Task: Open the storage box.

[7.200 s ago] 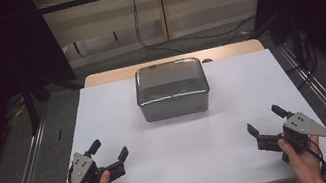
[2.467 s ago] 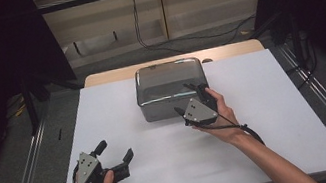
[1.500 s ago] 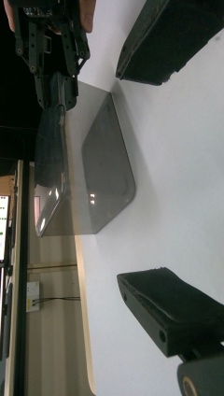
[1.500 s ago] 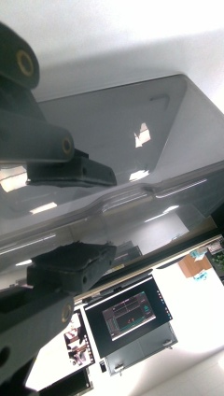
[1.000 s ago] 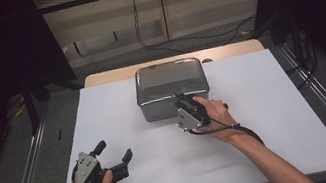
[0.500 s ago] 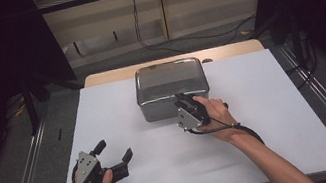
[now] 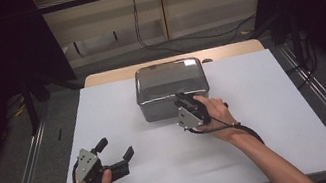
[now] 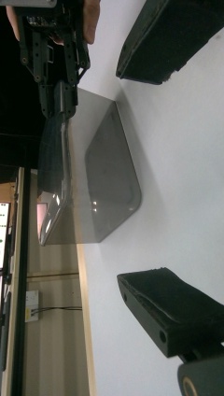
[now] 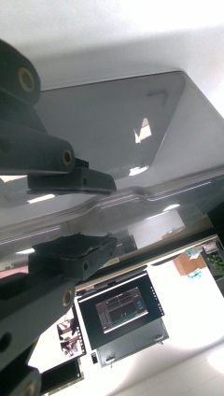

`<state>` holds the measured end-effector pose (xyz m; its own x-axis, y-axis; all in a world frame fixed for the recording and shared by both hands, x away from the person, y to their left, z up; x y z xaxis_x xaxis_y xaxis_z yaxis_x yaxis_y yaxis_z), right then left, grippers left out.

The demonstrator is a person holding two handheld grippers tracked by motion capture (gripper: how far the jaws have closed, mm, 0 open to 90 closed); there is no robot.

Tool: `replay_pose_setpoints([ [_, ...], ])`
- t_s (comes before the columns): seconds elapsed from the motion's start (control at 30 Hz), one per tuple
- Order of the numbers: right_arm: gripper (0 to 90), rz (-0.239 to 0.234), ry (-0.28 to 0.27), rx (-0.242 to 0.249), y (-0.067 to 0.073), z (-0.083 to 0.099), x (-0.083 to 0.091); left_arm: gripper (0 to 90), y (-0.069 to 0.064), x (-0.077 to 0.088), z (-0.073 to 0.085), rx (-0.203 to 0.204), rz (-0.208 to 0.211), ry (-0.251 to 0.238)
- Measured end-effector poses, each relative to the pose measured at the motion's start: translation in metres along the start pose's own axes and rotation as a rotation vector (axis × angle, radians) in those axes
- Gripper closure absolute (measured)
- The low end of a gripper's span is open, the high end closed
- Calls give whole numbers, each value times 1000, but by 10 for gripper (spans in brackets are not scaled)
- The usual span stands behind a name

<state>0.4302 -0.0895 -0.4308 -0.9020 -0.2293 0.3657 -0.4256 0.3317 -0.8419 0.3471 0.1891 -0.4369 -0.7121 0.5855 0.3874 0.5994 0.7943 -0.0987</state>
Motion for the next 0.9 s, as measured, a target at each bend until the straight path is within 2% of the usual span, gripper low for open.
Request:
replay_pose_setpoints([
  [0.13, 688, 1, -2, 4, 0, 0, 0, 43, 1, -2, 0, 8, 18, 10],
  [0.23, 688, 2, -4, 5, 0, 0, 0, 58, 1, -4, -1, -7, 56, 34],
  [0.3, 688, 2, -4, -6, -1, 0, 0, 58, 1, -4, -2, 4, 65, 34],
  [0.33, 690, 4, -6, -4, -1, -1, 0, 56, 1, -5, -3, 13, 63, 28],
  [0.37, 691, 6, -6, -2, -1, -1, 1, 53, 2, -5, -3, 4, 56, 35],
  [0.53, 697, 12, -4, 10, -1, -2, 1, 48, 3, -6, -5, 7, 58, 33],
  [0.7, 708, 23, -8, 19, -3, -3, 2, 47, 2, -6, -7, -4, 79, 31],
  [0.73, 710, 22, -7, 19, -3, -3, 2, 45, 3, -6, -8, -14, 75, 33],
  [0.8, 720, 40, -11, 29, -5, -4, 3, 44, 2, -6, -10, -11, 74, 29],
  [0.9, 723, 40, -14, 33, -7, -5, 3, 41, 4, -10, -11, -13, 66, 34],
])
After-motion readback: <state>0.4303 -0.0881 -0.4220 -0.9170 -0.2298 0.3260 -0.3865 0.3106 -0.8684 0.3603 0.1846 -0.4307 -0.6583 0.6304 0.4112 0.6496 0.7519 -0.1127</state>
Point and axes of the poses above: each handheld gripper's, and its own axes: x roughly backward along the jaws, z roughly out of its underside, y roughly to its left, the point moved 5 cm from there along -x, roughly forward along the jaws, and after that the axes turned 12 degrees about y, right-handed, at the moved point
